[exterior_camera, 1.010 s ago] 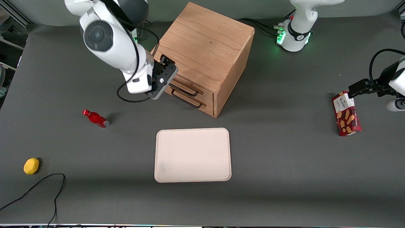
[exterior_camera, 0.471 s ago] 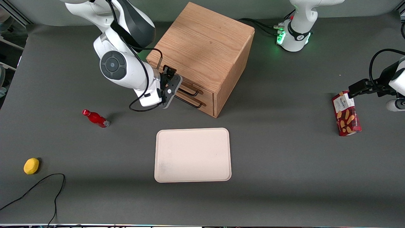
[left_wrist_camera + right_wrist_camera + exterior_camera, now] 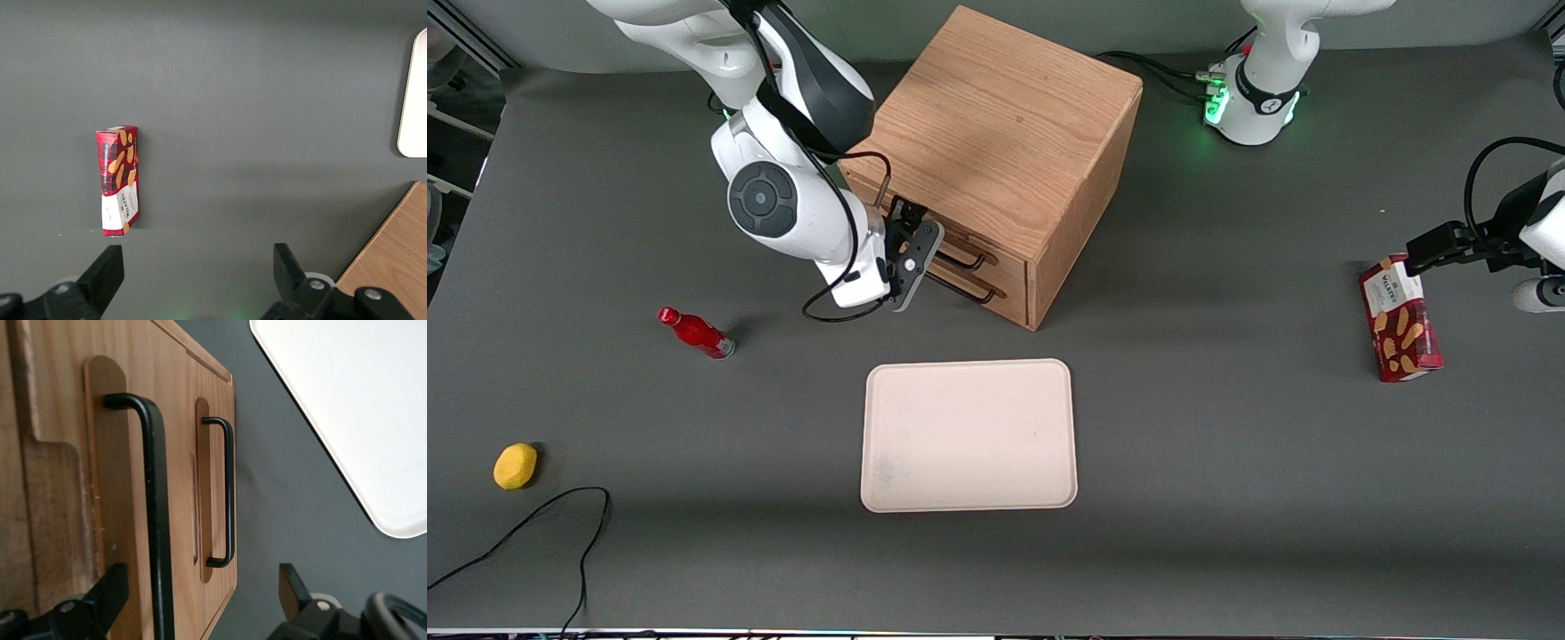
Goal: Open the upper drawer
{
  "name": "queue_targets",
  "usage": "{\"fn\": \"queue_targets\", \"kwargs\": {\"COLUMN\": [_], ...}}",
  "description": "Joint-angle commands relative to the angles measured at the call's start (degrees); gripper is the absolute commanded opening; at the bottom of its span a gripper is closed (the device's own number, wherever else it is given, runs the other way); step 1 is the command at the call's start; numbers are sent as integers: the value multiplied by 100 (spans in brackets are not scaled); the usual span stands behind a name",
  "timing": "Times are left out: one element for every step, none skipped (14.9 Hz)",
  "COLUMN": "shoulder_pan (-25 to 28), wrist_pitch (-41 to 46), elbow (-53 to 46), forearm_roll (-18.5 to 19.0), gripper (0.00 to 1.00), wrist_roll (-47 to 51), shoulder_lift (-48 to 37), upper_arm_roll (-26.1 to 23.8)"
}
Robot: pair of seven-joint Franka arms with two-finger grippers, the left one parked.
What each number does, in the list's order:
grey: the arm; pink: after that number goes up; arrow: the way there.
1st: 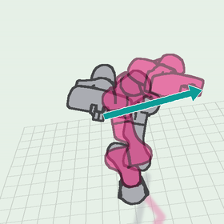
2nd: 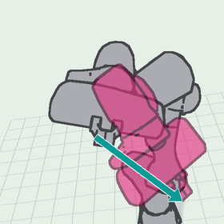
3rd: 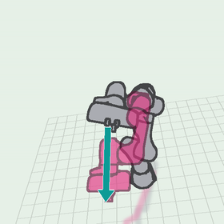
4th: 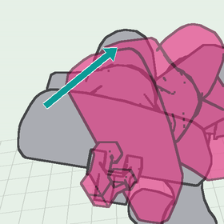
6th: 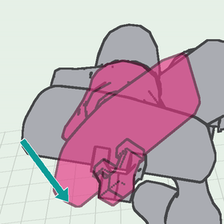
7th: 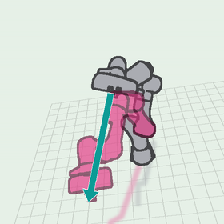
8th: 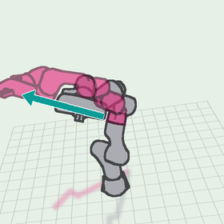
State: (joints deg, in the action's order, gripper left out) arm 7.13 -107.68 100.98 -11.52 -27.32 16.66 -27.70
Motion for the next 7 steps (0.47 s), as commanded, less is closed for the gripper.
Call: {"fn": "queue_targets", "kwargs": {"shoulder_pan": [35, 35, 52, 87, 87, 96, 96], "wrist_pitch": [-174, -235, -262, -358, -411, -420, -473], "elbow": [10, 10, 10, 10, 10, 1, 1], "forearm_roll": [-79, -18, -8, 1, 35, 97, 150], "gripper": [100, 100, 100, 100, 100, 100, 100], "wrist_roll": [-168, -168, -168, -168, -159, -159, -159], "shoulder_lift": [101, 136, 197, 224, 250, 303, 321], "upper_arm_roll": [19, 28, 28, 36, 45, 45, 54]}}
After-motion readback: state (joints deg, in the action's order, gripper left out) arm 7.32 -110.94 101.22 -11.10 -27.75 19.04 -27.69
